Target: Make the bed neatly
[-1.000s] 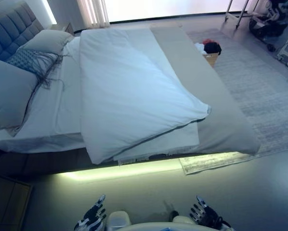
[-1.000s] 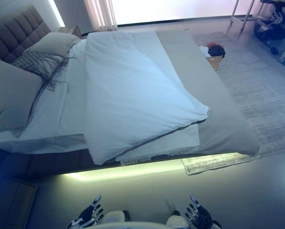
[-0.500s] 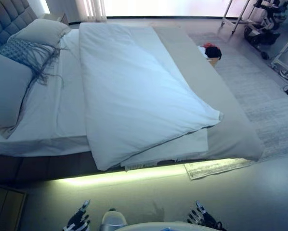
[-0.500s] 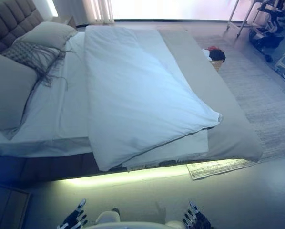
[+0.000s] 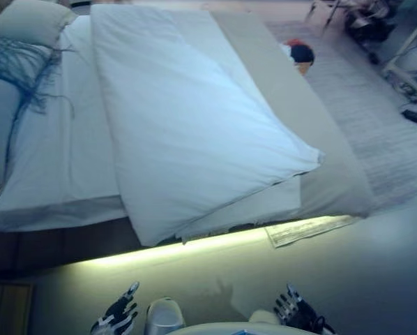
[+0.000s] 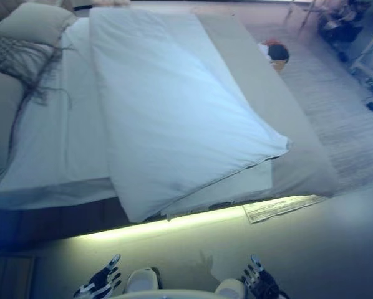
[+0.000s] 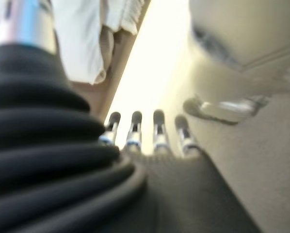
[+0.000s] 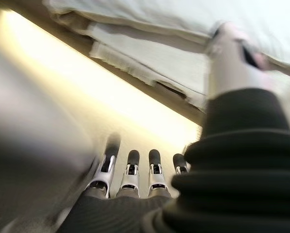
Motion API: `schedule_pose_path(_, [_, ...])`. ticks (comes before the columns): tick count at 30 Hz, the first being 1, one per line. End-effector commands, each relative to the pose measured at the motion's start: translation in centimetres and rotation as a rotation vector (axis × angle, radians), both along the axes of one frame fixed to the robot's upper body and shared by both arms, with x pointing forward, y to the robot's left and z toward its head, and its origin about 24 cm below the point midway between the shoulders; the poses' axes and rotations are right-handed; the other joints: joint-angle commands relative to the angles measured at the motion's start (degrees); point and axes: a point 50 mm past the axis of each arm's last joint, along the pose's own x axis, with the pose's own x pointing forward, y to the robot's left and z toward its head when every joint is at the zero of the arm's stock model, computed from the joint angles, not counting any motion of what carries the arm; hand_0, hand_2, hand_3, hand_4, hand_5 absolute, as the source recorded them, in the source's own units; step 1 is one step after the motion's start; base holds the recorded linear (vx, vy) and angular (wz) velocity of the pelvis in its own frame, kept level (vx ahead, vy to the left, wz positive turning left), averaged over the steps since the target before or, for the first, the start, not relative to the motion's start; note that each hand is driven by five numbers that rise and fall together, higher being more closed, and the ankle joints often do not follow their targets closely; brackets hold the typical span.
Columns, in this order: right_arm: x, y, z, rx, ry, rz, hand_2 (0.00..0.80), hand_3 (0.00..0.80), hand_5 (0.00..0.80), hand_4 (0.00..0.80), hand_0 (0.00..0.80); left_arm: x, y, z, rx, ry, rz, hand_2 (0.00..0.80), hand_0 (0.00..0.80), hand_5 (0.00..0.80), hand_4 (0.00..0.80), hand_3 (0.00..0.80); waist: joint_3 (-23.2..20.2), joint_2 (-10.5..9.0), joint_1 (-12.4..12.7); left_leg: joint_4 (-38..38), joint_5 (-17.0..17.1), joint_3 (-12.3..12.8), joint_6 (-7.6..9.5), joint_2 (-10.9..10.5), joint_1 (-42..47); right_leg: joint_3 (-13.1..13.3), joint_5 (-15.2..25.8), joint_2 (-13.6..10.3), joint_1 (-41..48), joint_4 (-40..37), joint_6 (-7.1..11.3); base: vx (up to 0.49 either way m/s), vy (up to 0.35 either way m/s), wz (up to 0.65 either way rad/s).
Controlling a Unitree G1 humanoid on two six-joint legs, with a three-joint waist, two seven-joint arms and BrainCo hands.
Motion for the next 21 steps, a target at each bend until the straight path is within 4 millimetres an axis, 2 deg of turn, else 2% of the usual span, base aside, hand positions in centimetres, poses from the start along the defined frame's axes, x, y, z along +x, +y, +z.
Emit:
schedule_pose_path(1, [3.5,-0.3,0.9,0.011,-0.13,-0.006,0.0,0.0,0.0,0.0,0.0,5.4,-1.2,1.3,-0.035,-0.189,-0.013,0.0,0.0,0.0,0.0,0.0,6.76,0.52,-3.4,-2.46,7.23,-6.64,1.02,-2.02,-6.62,1.73,6.9,3.78,-5.44,-9.44,1.3,-0.167,-0.198,0.39])
schedule_pose_path(2, [5.4,0.1,1.3,0.017,-0.18,0.002,0.0,0.0,0.0,0.0,0.0,7.2,-1.8,1.8,-0.036,-0.243,-0.028,0.0,0.0,0.0,0.0,0.0,8.57,0.23,-4.25,-1.23,5.61,-6.34,1.25,-2.85,-7.47,1.74,9.05,4.09,-9.14,-12.04,1.39,-0.177,-0.181,0.49])
schedule_pose_path(3, [6.9,0.3,1.7,0.013,-0.21,0.007,0.0,0.0,0.0,0.0,0.0,8.5,-2.3,2.3,-0.037,-0.281,-0.044,0.0,0.0,0.0,0.0,0.0,9.65,0.05,-4.97,1.05,3.89,-5.73,1.66,-2.94,-8.15,1.79,9.38,4.22,-11.61,-11.63,1.08,-0.13,-0.153,0.46])
schedule_pose_path(4, [8.0,0.4,2.0,-0.003,-0.207,0.016,0.0,0.0,0.0,0.0,0.0,9.3,-2.8,2.5,-0.04,-0.301,-0.049,0.0,0.0,0.0,0.0,0.0,10.32,0.04,-5.38,4.77,1.41,-5.65,2.39,-2.66,-8.79,2.66,7.92,4.42,-12.35,-7.35,0.45,-0.015,-0.134,0.58])
schedule_pose_path(5, [8.5,0.5,2.1,-0.02,-0.199,0.031,0.0,0.0,0.0,0.0,0.0,9.5,-3.1,2.6,-0.047,-0.312,-0.039,0.0,0.0,0.0,0.0,0.0,10.23,-0.1,-5.45,6.27,0.56,-6.07,2.53,-2.7,-8.83,3.02,7.09,4.16,-12.65,-4.98,0.05,0.167,-0.15,0.84])
schedule_pose_path(6, [8.7,0.3,2.2,-0.036,-0.21,0.012,0.0,0.0,0.0,0.0,0.0,9.3,-3.6,2.4,-0.071,-0.315,-0.044,0.0,0.0,0.0,0.0,0.0,10.06,0.09,-5.08,7.32,-0.81,-6.9,2.08,-2.37,-7.36,1.43,5.54,3.55,-11.58,-3.19,-0.32,0.25,-0.13,1.05])
schedule_pose_path(8, [8.9,-0.1,2.5,-0.03,-0.255,-0.002,0.0,0.0,0.0,0.0,0.0,8.2,-4.2,1.9,-0.092,-0.295,-0.085,0.0,0.0,0.0,0.0,0.0,8.95,0.39,-4.68,4.71,-0.66,-6.95,1.18,-1.69,-3.09,-1.1,5.37,2.82,-8.12,-5.33,-0.58,0.326,-0.068,0.69])
schedule_pose_path(11, [9.4,-0.5,2.9,-0.025,-0.303,0.015,0.0,0.0,0.0,0.0,0.0,7.4,-4.3,1.5,-0.107,-0.264,-0.076,0.0,0.0,0.0,0.0,0.0,6.41,1.51,-4.65,-2.32,1.87,-7.83,0.34,-2.59,1.19,-1.79,5.54,3.76,-5.71,-8.22,-0.79,0.22,0.022,0.04])
schedule_pose_path(16, [9.2,-0.5,3.0,-0.006,-0.318,0.043,0.0,0.0,0.0,0.0,0.0,6.9,-4.3,1.1,-0.115,-0.225,-0.061,0.0,0.0,0.0,0.0,0.0,4.05,2.95,-5.09,-4.26,2.68,-7.89,-0.96,-2.95,4.37,-3.22,4.05,3.93,-5.43,-6.62,-1.41,0.15,0.047,0.04])
schedule_pose_path(18, [8.4,0.0,2.5,-0.003,-0.283,0.048,0.0,0.0,0.0,0.0,0.0,6.0,-4.3,0.8,-0.122,-0.204,-0.031,0.0,0.0,0.0,0.0,0.0,3.05,3.69,-4.88,1.2,7.91,-8.82,-2.92,-1.46,4.39,-4.38,2.74,4.96,-3.29,-7.07,-3.05,0.154,0.027,0.12])
schedule_pose_path(20, [7.8,-0.2,2.3,-0.013,-0.26,0.047,0.0,0.0,0.0,0.0,0.0,5.2,-4.6,0.4,-0.132,-0.193,-0.006,0.0,0.0,0.0,0.0,0.0,3.19,3.24,-3.65,11.45,13.47,-11.12,-4.21,-1.18,-1.38,-4.6,1.8,5.04,0.99,-9.01,-4.61,0.133,0.048,0.19])
schedule_pose_path(21, [7.7,-0.3,2.3,-0.019,-0.251,0.048,0.0,0.0,0.0,0.0,0.0,4.8,-4.8,0.3,-0.137,-0.19,0.002,0.0,0.0,0.0,0.0,0.0,3.37,2.91,-3.01,12.36,13.61,-11.8,-4.07,-1.57,-4.35,-3.99,1.48,4.67,2.5,-9.75,-4.6,0.159,0.127,0.16])
